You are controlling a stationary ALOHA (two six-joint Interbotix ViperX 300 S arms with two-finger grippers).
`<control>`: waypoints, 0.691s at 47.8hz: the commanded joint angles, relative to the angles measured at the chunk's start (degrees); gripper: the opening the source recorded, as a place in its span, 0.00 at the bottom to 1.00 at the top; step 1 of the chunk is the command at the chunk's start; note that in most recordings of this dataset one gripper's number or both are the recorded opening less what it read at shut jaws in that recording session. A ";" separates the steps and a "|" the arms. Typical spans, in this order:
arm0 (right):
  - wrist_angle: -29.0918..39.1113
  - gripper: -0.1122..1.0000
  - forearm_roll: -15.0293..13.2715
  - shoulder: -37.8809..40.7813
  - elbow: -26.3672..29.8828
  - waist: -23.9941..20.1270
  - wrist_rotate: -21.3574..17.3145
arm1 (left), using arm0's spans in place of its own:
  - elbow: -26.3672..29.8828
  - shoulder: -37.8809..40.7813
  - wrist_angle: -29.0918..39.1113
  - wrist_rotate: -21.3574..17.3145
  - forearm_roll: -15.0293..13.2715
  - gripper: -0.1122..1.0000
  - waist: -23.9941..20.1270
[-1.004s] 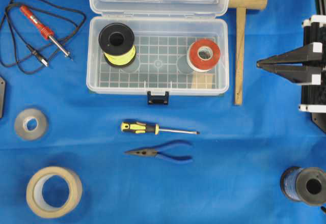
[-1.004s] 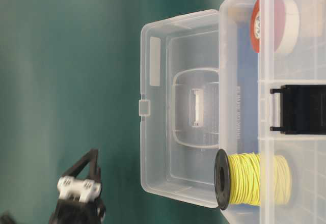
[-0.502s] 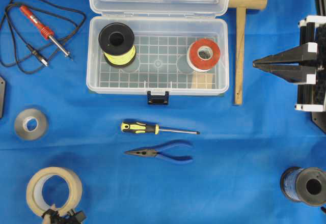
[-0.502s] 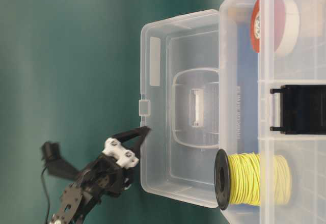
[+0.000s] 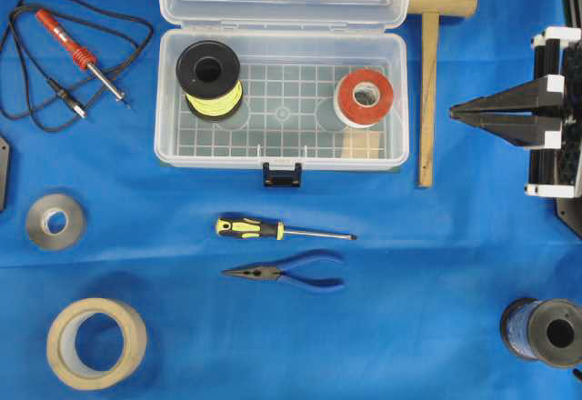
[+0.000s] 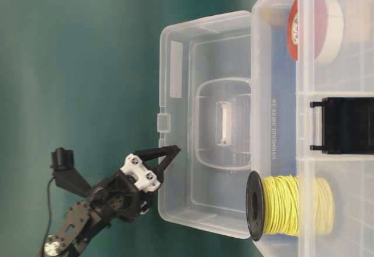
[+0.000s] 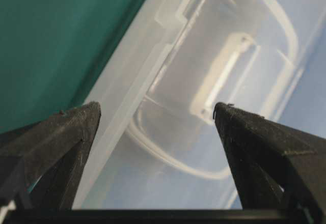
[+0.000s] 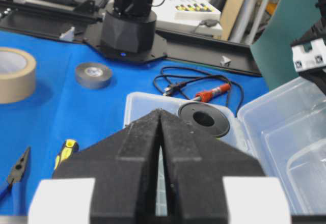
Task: Close the tool box with the left arm.
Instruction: 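Position the left gripper against the raised lid's far edge, then push the lid down and forward with the left gripper to shut it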
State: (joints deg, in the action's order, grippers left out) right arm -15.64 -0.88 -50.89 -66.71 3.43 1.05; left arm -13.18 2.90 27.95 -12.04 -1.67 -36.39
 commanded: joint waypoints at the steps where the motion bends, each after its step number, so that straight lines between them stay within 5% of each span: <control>1: -0.18 0.10 -0.09 0.26 0.62 0.26 0.18 | 0.44 -2.64 2.99 1.76 -0.26 0.94 4.31; 13: -0.18 0.10 -0.62 0.26 0.62 0.26 0.18 | -2.46 -7.65 5.62 3.69 -0.44 0.94 7.56; 33: -0.18 0.10 -0.88 0.26 0.62 0.35 0.18 | -9.05 -16.08 6.59 12.48 -0.44 0.94 16.52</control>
State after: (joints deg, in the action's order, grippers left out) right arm -15.64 -1.67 -50.89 -66.71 3.69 1.14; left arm -20.57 -12.57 33.22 -1.58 -1.67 -23.47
